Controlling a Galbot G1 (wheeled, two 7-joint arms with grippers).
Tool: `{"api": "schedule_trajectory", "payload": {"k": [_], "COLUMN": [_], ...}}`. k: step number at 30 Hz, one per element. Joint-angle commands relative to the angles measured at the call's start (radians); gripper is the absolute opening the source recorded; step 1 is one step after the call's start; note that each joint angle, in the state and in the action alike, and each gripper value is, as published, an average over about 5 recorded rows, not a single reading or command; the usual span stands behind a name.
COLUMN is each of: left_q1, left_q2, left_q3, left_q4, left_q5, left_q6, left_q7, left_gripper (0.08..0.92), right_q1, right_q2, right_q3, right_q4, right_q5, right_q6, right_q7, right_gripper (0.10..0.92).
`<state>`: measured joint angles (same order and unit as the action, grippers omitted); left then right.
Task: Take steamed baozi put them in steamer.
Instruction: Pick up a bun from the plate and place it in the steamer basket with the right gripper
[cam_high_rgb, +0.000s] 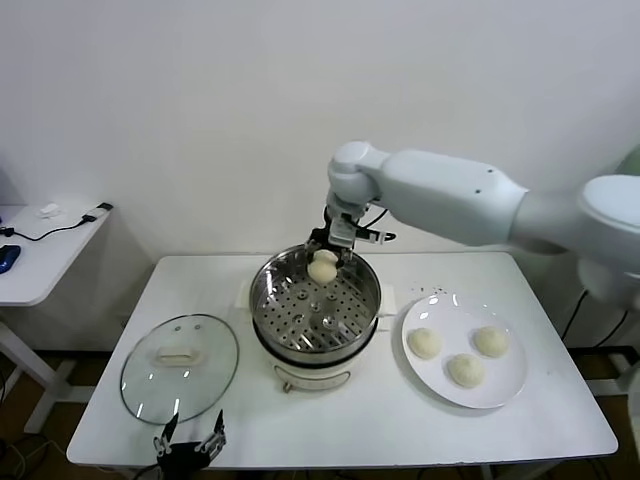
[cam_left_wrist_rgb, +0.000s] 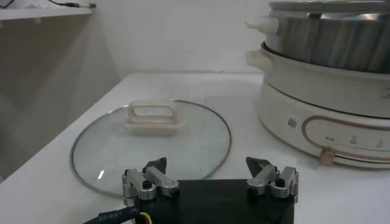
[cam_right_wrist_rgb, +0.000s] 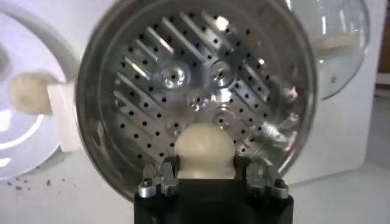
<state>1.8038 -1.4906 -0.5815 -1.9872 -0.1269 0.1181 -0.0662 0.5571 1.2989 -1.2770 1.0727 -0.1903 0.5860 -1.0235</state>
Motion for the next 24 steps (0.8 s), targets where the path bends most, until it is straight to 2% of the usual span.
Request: {"api": "schedule_trajectory", "payload": {"k": [1,9,14,19,24], "left_q1": [-0.003,-0.003,-0.003,-0.004,-0.005], "left_q2": [0.006,0.01,0.009,0.008,0.008], "left_q3": [-0.002,-0.009,-0.011,-0.01,-0.012], "left_q4": [0.001,-0.006,-0.013,-0.015,-0.013], "left_q5": [0.0,-0.008,-0.01,-0.01,-0.01], "left_q6": [0.003,0.002,0.001,0.002,0.001], "left_q7": [0.001,0.002,0.003,0.003,0.002], "left_gripper": [0.823,0.823,0.823,0.823,0.823], "right_q1": [-0.143,-0.183,-0.181,-0.15,-0.05], "right_q2": [0.089,0.161,0.178,0.164,0.109], "right_q3": [0.063,0.103,0.108,0.079,0.054], "right_q4": [-0.228,-0.331,-0.355,-0.313,-0.213], "right_q5": [-0.152,-0.167,-0.155,-0.056,0.088], "right_q6": [0.122,0.13,0.139,0.143,0.147], "right_q7": [0.06,0.081,0.061,0.013,-0.033], "right_gripper": [0.605,0.612,0.723,0.814,0.822]}}
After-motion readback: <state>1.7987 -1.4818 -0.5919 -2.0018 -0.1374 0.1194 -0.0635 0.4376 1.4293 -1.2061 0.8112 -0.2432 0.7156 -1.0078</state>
